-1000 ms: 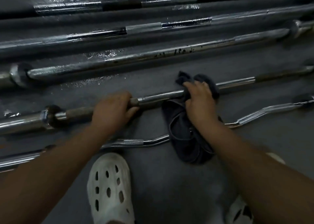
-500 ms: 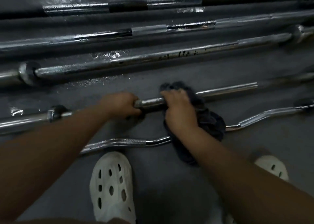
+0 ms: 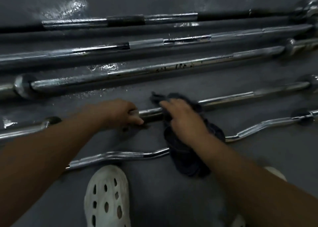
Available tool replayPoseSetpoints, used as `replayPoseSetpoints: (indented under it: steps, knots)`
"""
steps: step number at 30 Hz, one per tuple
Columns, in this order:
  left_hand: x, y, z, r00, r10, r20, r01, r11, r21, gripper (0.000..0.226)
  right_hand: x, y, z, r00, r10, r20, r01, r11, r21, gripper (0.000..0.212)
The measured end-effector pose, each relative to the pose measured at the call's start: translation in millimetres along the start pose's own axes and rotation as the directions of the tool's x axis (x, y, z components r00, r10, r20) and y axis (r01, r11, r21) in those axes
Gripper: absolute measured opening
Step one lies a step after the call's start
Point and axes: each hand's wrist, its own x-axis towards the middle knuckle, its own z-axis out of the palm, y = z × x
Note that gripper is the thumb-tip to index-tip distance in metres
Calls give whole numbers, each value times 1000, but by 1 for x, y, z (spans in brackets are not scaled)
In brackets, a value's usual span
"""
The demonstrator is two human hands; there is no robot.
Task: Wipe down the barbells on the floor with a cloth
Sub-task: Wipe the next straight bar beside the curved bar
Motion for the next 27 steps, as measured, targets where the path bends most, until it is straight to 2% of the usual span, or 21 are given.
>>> replayPoseSetpoints:
  steps: [2,3,4,5,6,8,9,10,11,12,14,15,16,18,19,20,21,23,25,26,27]
  knots:
    - [-8,1,34,952,21,-306,53,971,233,38,-4,46,-11,977,153,-149,-159,987,-35,65]
    - [-13,8,47,908,53,-415,64,963,263,35,-7,53,-12,951,227,-208,-240,970,-42,62]
    - [-11,12,53,901,42,-431,81,961,264,35,-6,46,-9,933,286,-220,-306,950,-58,56]
    - [-6,13,47,938,-7,-347,93,968,232,39,-1,27,-4,924,331,-194,-350,933,-78,51]
    - [0,10,37,981,-54,-186,77,989,123,45,3,3,4,936,321,-145,-337,936,-101,47]
    - [4,7,11,989,-11,147,34,987,-155,55,1,-35,14,989,143,-22,-145,983,-114,48]
    - [4,5,3,980,25,200,17,979,-204,57,-5,-39,15,999,34,31,-31,996,-80,52]
    - [2,4,1,985,37,169,-6,984,-181,57,-7,-27,10,999,-31,34,32,999,-37,57]
    - [0,4,7,998,24,59,-19,996,-82,53,-8,-7,3,999,-35,-5,35,999,-15,61]
    - [-3,2,22,994,8,-111,-2,999,54,47,-9,18,-1,997,35,-67,-38,999,-37,63]
    - [-16,5,57,876,65,-478,51,973,227,39,-12,50,-9,950,243,-195,-260,963,-67,61]
    - [-20,9,65,834,98,-543,52,966,254,40,-10,47,-6,931,292,-219,-313,948,-64,57]
    - [-16,11,61,858,86,-506,58,964,261,45,-4,28,-2,931,305,-202,-322,945,-60,53]
    - [-9,10,33,973,10,-230,6,998,70,51,3,-25,15,980,179,-89,-183,983,-28,52]
    - [-5,10,15,998,11,-58,-16,996,-83,50,2,-48,21,997,76,-2,-76,997,-10,54]
    - [-2,9,0,999,14,49,-4,981,-195,47,0,-60,21,997,-15,74,14,1000,17,57]
    - [0,8,-10,996,22,92,-1,976,-219,45,2,-54,17,992,-64,112,59,997,41,61]
    - [-2,4,0,1000,27,9,-27,1000,13,45,6,-10,2,997,5,76,-10,998,63,68]
    - [-8,0,35,958,52,-281,37,952,303,44,3,38,-12,970,228,-89,-228,974,14,67]
    - [-11,2,47,913,74,-401,64,945,319,39,0,44,-13,949,280,-144,-281,960,12,63]
    - [-11,5,50,896,65,-440,76,952,296,33,0,34,-9,945,294,-143,-295,955,10,60]
